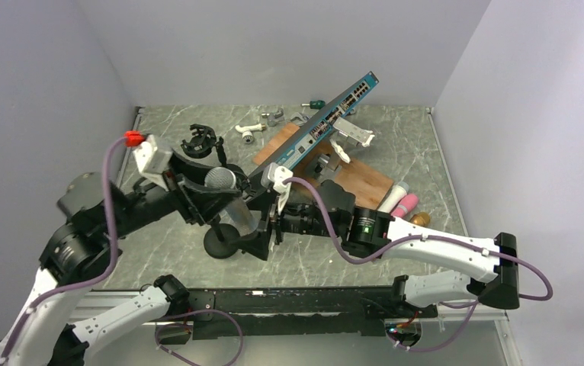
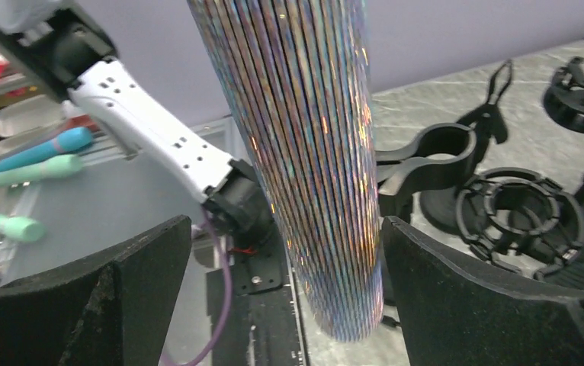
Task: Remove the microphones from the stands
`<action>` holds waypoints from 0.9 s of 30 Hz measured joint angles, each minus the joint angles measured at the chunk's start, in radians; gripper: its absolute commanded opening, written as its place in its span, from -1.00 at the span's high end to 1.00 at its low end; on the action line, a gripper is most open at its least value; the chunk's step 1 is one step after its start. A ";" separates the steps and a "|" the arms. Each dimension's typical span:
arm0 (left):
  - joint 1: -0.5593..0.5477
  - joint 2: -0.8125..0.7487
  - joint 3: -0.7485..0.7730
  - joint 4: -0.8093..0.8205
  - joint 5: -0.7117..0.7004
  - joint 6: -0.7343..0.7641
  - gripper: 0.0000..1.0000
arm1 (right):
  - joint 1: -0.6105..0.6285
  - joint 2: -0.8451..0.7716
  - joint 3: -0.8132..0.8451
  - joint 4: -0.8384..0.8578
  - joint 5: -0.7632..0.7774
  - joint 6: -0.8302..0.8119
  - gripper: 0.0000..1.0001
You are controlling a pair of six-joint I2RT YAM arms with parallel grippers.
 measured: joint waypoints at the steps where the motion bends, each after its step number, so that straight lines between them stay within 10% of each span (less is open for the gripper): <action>1: 0.000 0.010 -0.010 0.005 0.029 -0.020 1.00 | 0.001 -0.009 -0.006 0.005 -0.025 0.005 -0.83; 8: 0.000 0.050 -0.062 0.061 0.165 -0.145 1.00 | 0.001 -0.085 -0.074 0.072 -0.095 0.046 -0.34; 14: -0.001 0.054 -0.102 0.138 0.218 -0.227 0.89 | -0.003 -0.121 -0.110 0.079 -0.082 0.064 1.00; 19: 0.002 0.081 -0.109 0.171 0.249 -0.222 -0.72 | -0.003 -0.127 -0.113 0.062 -0.026 0.069 1.00; 27: 0.000 0.137 -0.014 0.040 0.083 -0.065 -0.99 | -0.035 -0.235 -0.175 -0.082 0.299 0.147 1.00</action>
